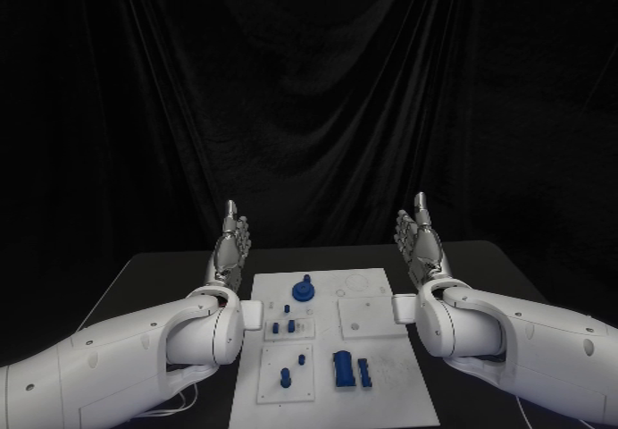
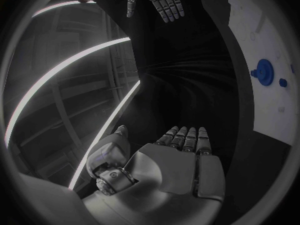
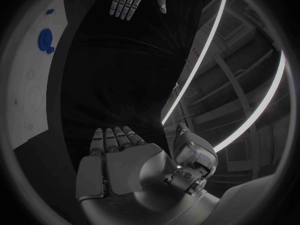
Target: Assemble the parts on the task board
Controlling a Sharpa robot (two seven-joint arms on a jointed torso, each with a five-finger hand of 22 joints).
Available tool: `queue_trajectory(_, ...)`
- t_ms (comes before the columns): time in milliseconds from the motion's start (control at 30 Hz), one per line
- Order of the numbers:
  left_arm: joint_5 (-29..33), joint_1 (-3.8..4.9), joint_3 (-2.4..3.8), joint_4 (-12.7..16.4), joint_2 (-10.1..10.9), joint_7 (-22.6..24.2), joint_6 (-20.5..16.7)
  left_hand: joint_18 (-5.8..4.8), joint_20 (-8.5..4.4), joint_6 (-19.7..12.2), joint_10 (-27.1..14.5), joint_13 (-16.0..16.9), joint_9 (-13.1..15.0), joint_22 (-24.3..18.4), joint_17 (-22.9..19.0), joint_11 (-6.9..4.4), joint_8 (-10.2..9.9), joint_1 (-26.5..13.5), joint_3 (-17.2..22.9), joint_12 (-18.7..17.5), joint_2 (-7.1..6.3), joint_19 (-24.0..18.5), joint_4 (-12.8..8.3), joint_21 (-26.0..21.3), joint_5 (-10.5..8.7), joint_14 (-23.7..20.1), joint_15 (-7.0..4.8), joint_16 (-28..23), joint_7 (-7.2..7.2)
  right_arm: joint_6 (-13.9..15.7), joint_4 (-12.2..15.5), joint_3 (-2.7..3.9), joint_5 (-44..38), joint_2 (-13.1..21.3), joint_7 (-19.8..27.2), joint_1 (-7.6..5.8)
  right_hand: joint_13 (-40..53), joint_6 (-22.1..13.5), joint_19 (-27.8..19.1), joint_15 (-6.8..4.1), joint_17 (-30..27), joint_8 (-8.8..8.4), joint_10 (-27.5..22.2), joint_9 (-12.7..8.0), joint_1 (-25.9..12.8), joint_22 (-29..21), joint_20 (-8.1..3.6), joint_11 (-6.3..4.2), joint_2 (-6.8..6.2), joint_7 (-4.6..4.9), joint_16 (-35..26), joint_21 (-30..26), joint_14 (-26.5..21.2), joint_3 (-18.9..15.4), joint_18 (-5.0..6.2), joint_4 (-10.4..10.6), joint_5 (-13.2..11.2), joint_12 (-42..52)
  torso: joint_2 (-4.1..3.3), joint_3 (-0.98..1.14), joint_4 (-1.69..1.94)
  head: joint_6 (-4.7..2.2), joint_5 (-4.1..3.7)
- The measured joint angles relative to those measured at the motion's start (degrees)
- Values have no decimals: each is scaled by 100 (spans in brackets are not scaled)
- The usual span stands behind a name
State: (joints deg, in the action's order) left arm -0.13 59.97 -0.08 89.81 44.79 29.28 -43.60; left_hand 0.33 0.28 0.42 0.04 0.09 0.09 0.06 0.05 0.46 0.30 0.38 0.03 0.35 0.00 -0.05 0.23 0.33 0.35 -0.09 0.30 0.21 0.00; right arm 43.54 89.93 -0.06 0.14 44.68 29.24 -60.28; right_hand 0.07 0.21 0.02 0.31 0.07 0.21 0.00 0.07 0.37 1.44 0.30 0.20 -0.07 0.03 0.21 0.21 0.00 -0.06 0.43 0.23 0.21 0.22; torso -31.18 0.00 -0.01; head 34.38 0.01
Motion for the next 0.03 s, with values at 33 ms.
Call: queue_trajectory(33,0,0,0,0,0,-1,-1,0,0,0,0,0,0,0,0,0,0,0,0,0,0,0,0,0,0,0,0,0,0,0,0,0,0,0,0,0,0,0,0,0,0,0,0,0,0,0,0,0,0,0,0,0,0,0,0,0,0,0,0,0,0,0,0)
